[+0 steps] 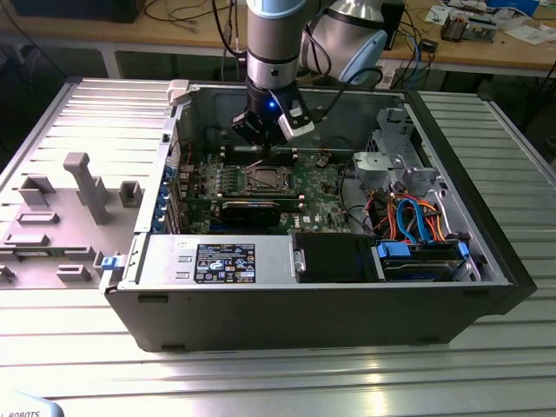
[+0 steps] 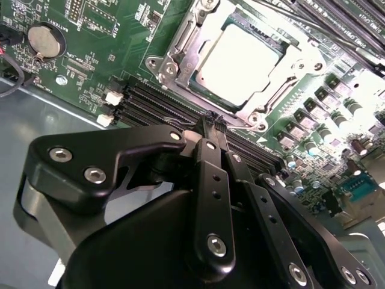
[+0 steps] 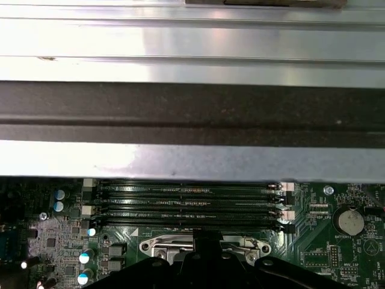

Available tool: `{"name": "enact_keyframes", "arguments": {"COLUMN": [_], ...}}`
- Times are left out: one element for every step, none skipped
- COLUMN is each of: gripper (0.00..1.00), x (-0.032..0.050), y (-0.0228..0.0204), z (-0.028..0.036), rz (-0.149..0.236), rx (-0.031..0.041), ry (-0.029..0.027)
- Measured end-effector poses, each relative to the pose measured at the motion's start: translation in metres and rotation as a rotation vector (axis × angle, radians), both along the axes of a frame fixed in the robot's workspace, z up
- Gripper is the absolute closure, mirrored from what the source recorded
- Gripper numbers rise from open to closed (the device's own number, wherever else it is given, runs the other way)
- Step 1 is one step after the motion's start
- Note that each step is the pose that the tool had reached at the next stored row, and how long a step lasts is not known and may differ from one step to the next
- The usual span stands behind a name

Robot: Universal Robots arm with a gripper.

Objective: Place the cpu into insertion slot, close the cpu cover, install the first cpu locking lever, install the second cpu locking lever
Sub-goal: 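Install the first cpu locking lever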

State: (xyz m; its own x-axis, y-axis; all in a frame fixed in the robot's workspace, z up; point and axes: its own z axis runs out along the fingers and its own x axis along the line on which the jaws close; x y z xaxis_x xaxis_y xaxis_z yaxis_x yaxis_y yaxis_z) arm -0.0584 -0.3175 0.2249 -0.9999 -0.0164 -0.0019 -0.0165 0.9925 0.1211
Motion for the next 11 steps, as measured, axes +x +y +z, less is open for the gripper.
{"name": "enact_keyframes", "arguments": {"gripper": [0.89,0.89,0.89,0.89,0.89,0.89,0.89,0.89,0.89,0.89,0.89], "x": [0.0014,0.0023,0.0035,0.0053,0.0059,0.0066,0.0083,0.0106,0.0112,0.0116,0.0122], "y": [0.0001,0.0002,0.0003,0.0005,0.0006,0.0007,0.001,0.0014,0.0016,0.0016,0.0017], "z": [-0.0005,-0.0008,-0.0012,-0.002,-0.0025,-0.0029,-0.0037,-0.005,-0.0056,-0.0061,-0.0071], "rz": [0.0,-0.001,-0.001,-0.002,-0.002,-0.003,-0.004,-0.005,-0.005,-0.005,-0.006], "rx": [0.0,0.0,-0.0001,-0.0001,0.0,-0.0001,-0.0001,-0.0001,0.0,0.0,-0.0001], "ry": [-0.0001,0.0,0.0,0.0,0.0,0.0,0.0,0.0,-0.0001,-0.0001,0.0]}}
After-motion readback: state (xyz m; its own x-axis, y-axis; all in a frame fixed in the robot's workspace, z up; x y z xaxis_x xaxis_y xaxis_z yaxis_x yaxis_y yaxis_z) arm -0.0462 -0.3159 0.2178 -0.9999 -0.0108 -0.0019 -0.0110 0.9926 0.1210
